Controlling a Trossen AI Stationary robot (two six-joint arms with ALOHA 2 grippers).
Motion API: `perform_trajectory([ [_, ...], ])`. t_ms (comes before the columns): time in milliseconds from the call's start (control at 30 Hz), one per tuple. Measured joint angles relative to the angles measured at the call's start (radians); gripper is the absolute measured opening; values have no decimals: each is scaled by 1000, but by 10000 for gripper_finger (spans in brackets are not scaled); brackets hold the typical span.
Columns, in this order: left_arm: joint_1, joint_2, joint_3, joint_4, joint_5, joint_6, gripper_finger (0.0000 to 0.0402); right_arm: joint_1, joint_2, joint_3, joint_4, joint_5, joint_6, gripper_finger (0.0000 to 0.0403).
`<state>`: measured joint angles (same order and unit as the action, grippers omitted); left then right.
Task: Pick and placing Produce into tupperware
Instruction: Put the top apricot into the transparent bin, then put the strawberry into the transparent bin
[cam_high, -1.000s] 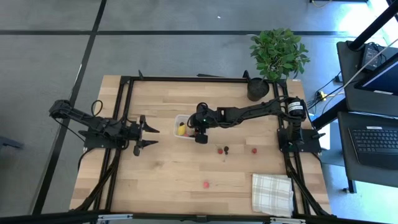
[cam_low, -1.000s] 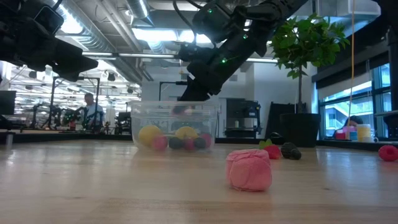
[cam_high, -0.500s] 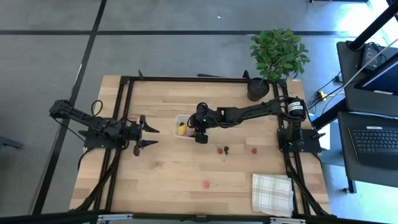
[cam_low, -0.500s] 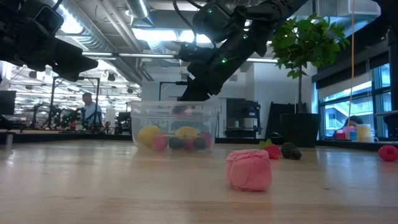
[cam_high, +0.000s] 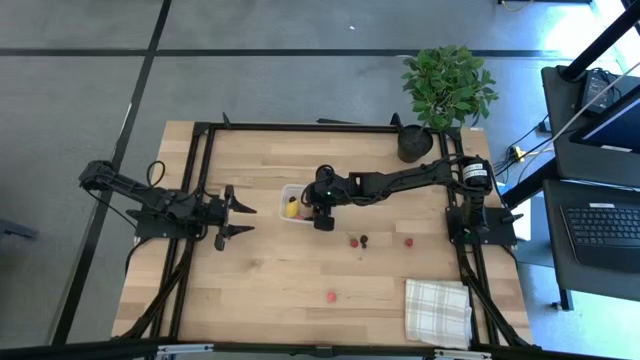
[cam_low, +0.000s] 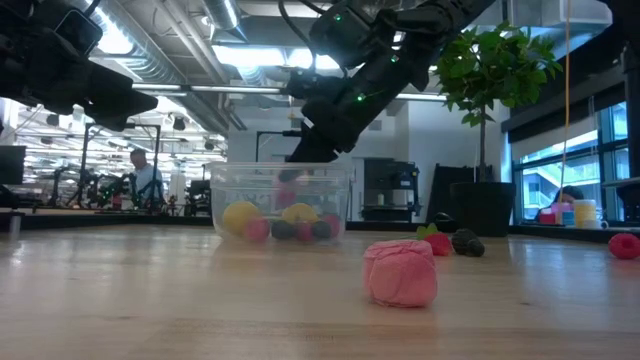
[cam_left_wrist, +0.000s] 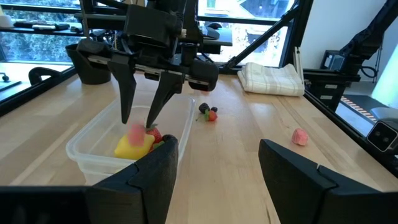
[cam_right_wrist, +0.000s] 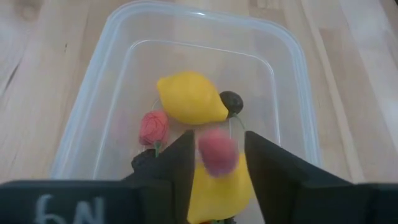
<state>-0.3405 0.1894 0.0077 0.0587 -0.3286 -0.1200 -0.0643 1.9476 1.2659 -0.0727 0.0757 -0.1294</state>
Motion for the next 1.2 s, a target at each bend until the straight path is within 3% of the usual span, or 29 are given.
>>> perform_trajectory([
  [200, 0, 0, 0, 0, 0, 0, 218, 0, 0, 0, 0, 0, 25, 215],
  [367, 0, 0, 0, 0, 0, 0, 218, 0, 0, 0, 2, 1, 20, 243],
  [867, 0, 0, 0, 0, 0, 0, 218, 43, -58, 2, 31, 1, 17, 245],
  [1200, 0, 0, 0, 0, 0, 0, 218, 112, -166, 1, -181, 1, 71, 245],
])
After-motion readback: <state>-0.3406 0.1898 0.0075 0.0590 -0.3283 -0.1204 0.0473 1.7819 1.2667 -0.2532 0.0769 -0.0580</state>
